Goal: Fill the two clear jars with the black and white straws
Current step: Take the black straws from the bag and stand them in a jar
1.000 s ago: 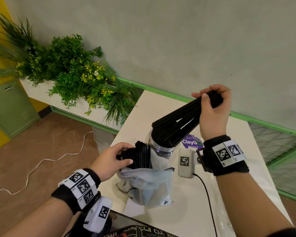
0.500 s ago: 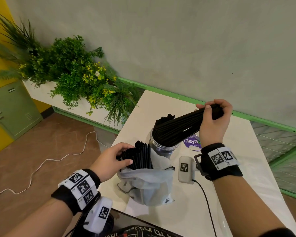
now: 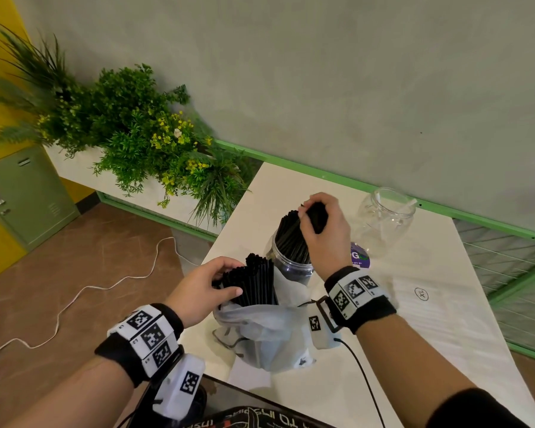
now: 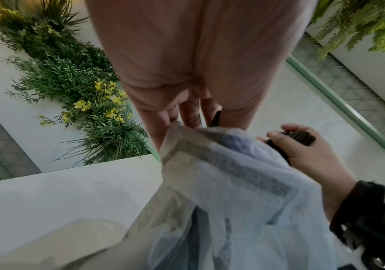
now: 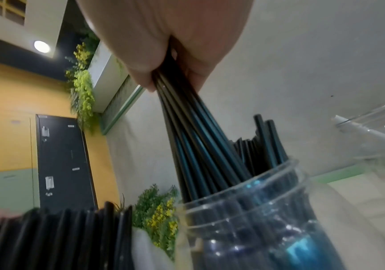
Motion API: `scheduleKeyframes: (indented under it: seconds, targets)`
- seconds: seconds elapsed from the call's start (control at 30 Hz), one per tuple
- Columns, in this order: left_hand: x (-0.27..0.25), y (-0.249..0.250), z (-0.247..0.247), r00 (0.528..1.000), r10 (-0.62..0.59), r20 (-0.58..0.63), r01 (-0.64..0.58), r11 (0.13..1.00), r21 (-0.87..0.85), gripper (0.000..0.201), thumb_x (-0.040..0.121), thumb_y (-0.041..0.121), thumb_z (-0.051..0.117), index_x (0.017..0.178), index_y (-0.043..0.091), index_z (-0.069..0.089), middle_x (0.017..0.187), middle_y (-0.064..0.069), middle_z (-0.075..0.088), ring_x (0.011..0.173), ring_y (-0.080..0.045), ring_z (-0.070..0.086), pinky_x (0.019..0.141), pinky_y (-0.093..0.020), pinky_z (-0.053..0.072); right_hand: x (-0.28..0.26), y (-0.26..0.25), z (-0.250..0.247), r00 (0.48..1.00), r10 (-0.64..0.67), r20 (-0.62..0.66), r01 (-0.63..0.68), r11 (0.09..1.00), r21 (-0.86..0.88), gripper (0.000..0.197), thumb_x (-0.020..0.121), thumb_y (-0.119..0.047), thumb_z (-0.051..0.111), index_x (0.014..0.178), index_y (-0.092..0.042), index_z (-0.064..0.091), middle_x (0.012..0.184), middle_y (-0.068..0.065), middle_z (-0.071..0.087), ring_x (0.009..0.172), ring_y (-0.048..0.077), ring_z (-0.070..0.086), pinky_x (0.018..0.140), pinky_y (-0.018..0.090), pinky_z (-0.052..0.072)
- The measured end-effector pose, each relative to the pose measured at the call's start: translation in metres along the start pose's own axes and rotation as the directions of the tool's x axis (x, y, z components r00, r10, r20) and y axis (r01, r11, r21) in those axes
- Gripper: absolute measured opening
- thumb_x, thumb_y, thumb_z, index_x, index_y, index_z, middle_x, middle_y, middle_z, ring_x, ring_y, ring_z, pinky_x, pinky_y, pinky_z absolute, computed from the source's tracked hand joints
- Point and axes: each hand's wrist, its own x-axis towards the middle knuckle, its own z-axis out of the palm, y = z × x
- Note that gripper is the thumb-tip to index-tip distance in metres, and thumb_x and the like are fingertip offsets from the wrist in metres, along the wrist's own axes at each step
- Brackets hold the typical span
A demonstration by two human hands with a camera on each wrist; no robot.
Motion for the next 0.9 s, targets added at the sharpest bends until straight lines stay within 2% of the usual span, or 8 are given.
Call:
scheduleKeyframes:
  seconds: [0.07, 0.2, 0.33, 0.43, 0.5, 0.63, 0.73, 0.9]
  targets:
    - [-0.001, 0.0, -0.001, 1.0, 0.002, -0.003, -0.002, 1.0, -0.003, 0.037, 0.082, 0.009, 0.072, 0.104, 0.035, 0.058, 0.107, 0.012, 0.063, 0.105, -0.004, 0.059, 0.091, -0.022, 0.046, 0.001, 0.008, 0.0, 0.992, 0.048, 0.118, -0.041, 0.997, -0.059, 0.019, 0.088, -0.011, 0.064, 0.104, -0.017, 0.055, 0.095, -0.011, 0.062, 0.091, 0.0, 0.057, 0.082, 0.013, 0.045]
    - [-0.002, 0.0, -0.003, 1.0, 0.008, -0.004, -0.008, 1.0, 0.004, 0.038, 0.082, 0.009, 0.072, 0.103, 0.037, 0.058, 0.107, 0.01, 0.063, 0.104, -0.004, 0.059, 0.091, -0.023, 0.046, 0.006, 0.016, -0.008, 0.969, 0.122, 0.214, -0.12, 0.993, -0.022, 0.018, 0.089, -0.01, 0.064, 0.104, -0.017, 0.059, 0.097, -0.016, 0.066, 0.093, -0.007, 0.058, 0.081, 0.006, 0.043]
    - [0.0, -0.003, -0.002, 1.0, 0.001, 0.003, -0.001, 1.0, 0.003, 0.038, 0.081, 0.01, 0.072, 0.104, 0.037, 0.059, 0.11, 0.007, 0.064, 0.106, -0.007, 0.06, 0.095, -0.027, 0.047, 0.005, 0.015, -0.01, 0.984, 0.097, 0.151, -0.095, 0.995, -0.02, 0.028, 0.092, -0.007, 0.058, 0.114, -0.022, 0.051, 0.104, -0.012, 0.068, 0.1, -0.008, 0.058, 0.088, 0.005, 0.04]
    - [0.003, -0.004, -0.001, 1.0, 0.002, 0.013, -0.002, 1.0, -0.012, 0.037, 0.08, 0.011, 0.073, 0.106, 0.035, 0.06, 0.11, 0.006, 0.064, 0.106, -0.009, 0.06, 0.097, -0.031, 0.046, 0.003, 0.016, -0.007, 0.977, 0.127, 0.169, -0.115, 0.99, -0.077, 0.028, 0.093, -0.011, 0.058, 0.118, -0.022, 0.049, 0.103, -0.013, 0.068, 0.096, 0.001, 0.061, 0.083, 0.005, 0.042]
    - [0.004, -0.004, 0.0, 1.0, 0.007, 0.015, -0.007, 1.0, -0.015, 0.037, 0.081, 0.011, 0.073, 0.106, 0.034, 0.06, 0.109, 0.006, 0.064, 0.105, -0.01, 0.061, 0.096, -0.031, 0.047, 0.003, 0.019, -0.007, 0.965, 0.154, 0.213, -0.127, 0.983, -0.136, 0.026, 0.092, -0.016, 0.06, 0.117, -0.02, 0.051, 0.101, -0.01, 0.068, 0.094, 0.009, 0.062, 0.08, 0.009, 0.045]
    - [0.004, -0.004, 0.0, 1.0, 0.008, 0.01, -0.008, 1.0, -0.014, 0.037, 0.08, 0.011, 0.073, 0.107, 0.034, 0.06, 0.11, 0.005, 0.064, 0.106, -0.009, 0.06, 0.098, -0.032, 0.046, 0.005, 0.022, -0.012, 0.955, 0.148, 0.256, -0.063, 0.948, -0.313, 0.018, 0.088, -0.023, 0.067, 0.103, -0.017, 0.059, 0.094, -0.004, 0.064, 0.086, 0.015, 0.057, 0.079, 0.029, 0.047]
    - [0.005, -0.006, 0.0, 1.0, 0.009, 0.006, -0.009, 1.0, -0.016, 0.037, 0.08, 0.011, 0.073, 0.106, 0.034, 0.06, 0.11, 0.006, 0.065, 0.105, -0.008, 0.06, 0.098, -0.033, 0.046, 0.007, 0.021, -0.02, 0.961, 0.153, 0.231, -0.055, 0.923, -0.382, 0.026, 0.083, -0.028, 0.072, 0.102, -0.014, 0.061, 0.088, -0.002, 0.061, 0.08, 0.016, 0.054, 0.07, 0.028, 0.043]
    - [0.006, -0.008, 0.0, 1.0, 0.008, 0.007, -0.008, 1.0, -0.008, 0.037, 0.081, 0.012, 0.073, 0.107, 0.034, 0.06, 0.11, 0.01, 0.065, 0.106, -0.006, 0.06, 0.097, -0.032, 0.047, 0.007, 0.018, -0.027, 0.956, 0.184, 0.229, -0.06, 0.886, -0.46, 0.034, 0.082, -0.036, 0.072, 0.103, -0.013, 0.06, 0.082, -0.001, 0.06, 0.075, 0.019, 0.055, 0.068, 0.033, 0.048]
